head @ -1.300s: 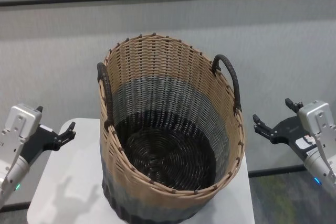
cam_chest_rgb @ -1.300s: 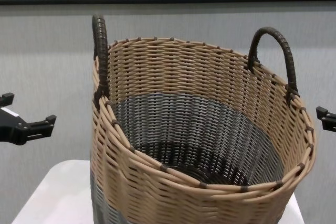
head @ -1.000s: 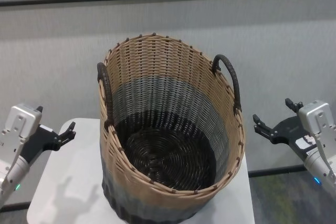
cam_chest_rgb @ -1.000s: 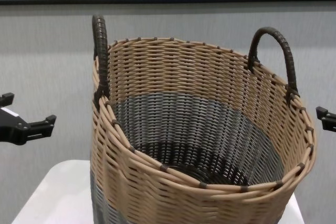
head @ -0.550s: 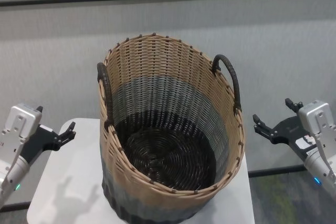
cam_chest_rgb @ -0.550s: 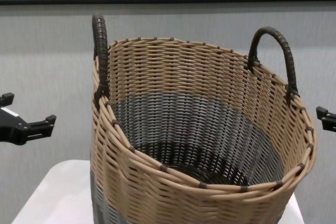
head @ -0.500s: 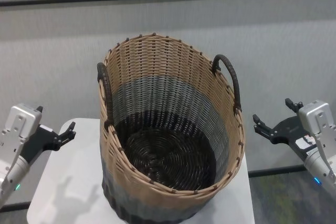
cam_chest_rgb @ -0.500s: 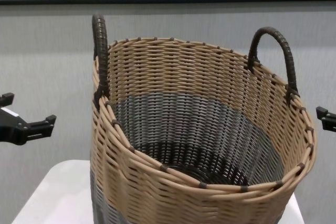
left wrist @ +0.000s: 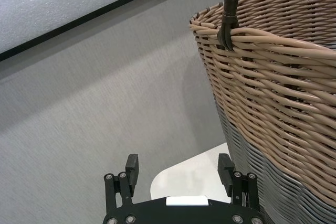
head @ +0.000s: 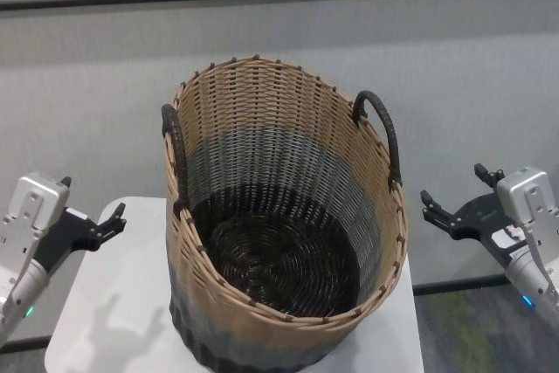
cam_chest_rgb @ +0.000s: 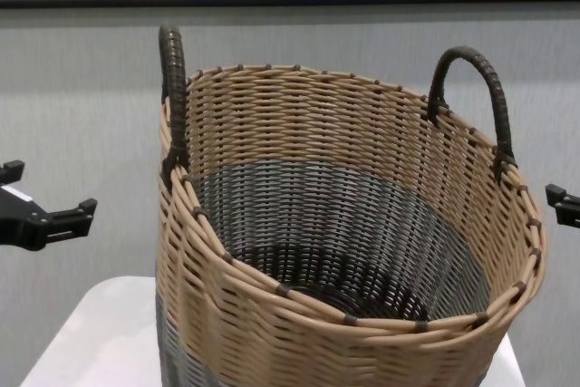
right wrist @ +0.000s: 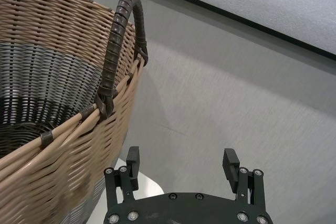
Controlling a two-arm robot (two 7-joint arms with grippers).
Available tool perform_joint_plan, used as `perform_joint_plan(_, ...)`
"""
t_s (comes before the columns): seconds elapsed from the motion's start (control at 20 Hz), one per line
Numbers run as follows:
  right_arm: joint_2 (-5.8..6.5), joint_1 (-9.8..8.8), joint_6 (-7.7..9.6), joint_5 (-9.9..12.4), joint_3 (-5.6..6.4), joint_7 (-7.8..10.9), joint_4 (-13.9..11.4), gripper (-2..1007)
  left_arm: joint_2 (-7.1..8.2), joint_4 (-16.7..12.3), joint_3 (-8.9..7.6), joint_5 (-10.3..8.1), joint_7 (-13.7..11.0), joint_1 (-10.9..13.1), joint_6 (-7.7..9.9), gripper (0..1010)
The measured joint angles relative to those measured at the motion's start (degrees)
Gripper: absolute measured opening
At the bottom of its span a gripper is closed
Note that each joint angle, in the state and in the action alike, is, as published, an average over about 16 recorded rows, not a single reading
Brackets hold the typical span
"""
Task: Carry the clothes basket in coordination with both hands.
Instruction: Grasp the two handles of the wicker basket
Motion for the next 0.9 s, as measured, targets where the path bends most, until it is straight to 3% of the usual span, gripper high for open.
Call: perform_joint_plan(0.9,0.0,0.0,0.0,0.0,0.0,0.0,0.0,1001,0.0,0.0,0.0,0.0,0.0,0.0,0.0,1002)
